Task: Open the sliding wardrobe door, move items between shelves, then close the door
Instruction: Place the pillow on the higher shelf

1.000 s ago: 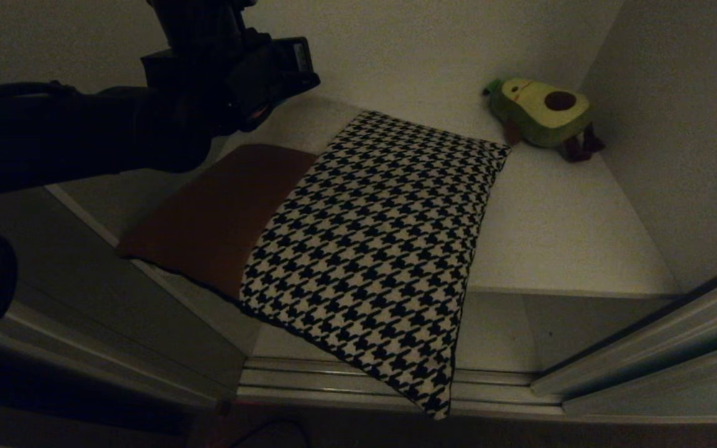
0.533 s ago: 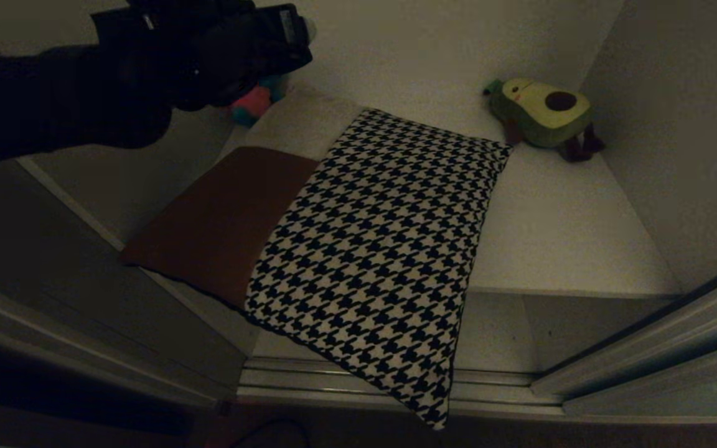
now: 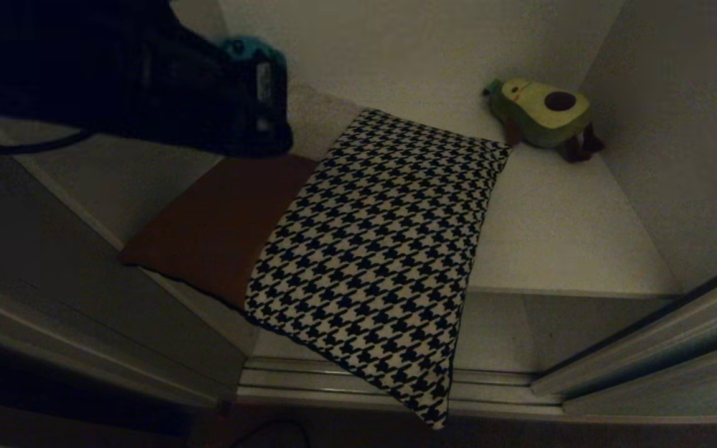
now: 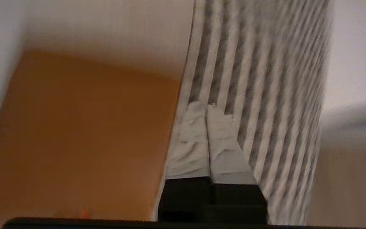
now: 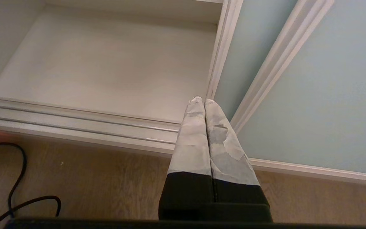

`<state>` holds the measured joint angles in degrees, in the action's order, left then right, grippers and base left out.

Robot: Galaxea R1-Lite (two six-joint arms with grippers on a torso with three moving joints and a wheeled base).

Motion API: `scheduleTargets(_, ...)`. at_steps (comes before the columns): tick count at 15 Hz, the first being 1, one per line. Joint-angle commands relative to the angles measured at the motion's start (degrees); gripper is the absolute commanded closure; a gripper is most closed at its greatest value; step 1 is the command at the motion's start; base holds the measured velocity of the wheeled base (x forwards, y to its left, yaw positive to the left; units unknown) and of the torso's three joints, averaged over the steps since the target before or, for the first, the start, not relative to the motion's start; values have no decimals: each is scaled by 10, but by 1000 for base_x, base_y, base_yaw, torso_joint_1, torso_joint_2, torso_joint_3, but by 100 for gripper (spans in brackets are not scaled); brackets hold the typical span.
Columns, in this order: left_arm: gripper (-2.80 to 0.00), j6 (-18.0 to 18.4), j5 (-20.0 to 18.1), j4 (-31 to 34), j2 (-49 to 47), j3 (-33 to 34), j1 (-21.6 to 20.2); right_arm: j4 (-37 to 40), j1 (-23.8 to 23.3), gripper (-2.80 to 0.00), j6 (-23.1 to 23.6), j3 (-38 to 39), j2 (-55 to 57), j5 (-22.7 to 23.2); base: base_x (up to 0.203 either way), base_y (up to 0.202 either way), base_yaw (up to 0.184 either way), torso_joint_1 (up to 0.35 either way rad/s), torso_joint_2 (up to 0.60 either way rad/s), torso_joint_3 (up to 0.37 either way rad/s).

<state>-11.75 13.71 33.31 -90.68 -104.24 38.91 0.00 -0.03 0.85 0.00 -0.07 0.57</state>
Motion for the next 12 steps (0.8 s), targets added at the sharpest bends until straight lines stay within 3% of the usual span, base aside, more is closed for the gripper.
scheduleTargets(1,0,-17,0,101,66,48,25,0,0,0,0,2,0,0,0,0,0,0,0,0)
scheduleTargets(4,0,-29,-10,212,94,105,32,0,0,0,0,2,0,0,0,0,0,0,0,0)
scheduleTargets(7,0,-35,-100,279,108,154,43,0,0,0,0,2,0,0,0,0,0,0,0,0)
scheduleTargets(9,0,-31,-132,266,98,198,45,0,-1,0,0,2,0,0,0,0,0,0,0,0)
scheduleTargets(12,0,-30,-136,208,58,216,46,0,0,0,0,2,0,0,0,0,0,0,0,0)
